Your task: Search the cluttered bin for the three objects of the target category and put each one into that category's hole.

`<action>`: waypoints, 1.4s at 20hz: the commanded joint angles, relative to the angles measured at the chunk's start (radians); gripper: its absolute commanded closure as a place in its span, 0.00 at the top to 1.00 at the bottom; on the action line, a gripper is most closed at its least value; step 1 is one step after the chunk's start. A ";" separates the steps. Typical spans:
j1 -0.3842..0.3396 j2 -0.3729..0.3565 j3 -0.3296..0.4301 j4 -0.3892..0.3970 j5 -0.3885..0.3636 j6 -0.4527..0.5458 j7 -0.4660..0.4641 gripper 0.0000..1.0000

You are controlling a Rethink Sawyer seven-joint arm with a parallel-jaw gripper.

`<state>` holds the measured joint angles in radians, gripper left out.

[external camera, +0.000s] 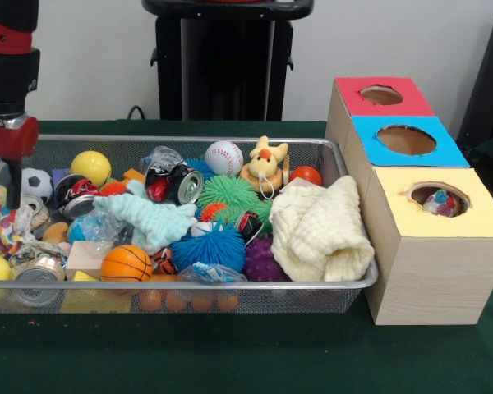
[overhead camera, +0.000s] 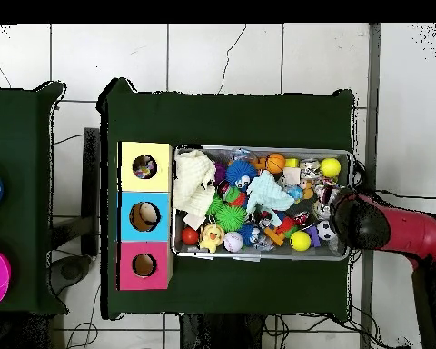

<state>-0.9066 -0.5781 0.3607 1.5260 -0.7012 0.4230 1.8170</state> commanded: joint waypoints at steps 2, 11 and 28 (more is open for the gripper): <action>-0.036 0.023 0.091 0.022 -0.019 -0.103 -0.050 1.00; -0.041 0.037 0.092 0.014 -0.017 -0.103 -0.058 0.00; -0.044 -0.029 0.111 0.086 0.138 0.113 -0.090 0.00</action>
<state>-0.9494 -0.5899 0.3890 1.5305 -0.6239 0.3544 1.8170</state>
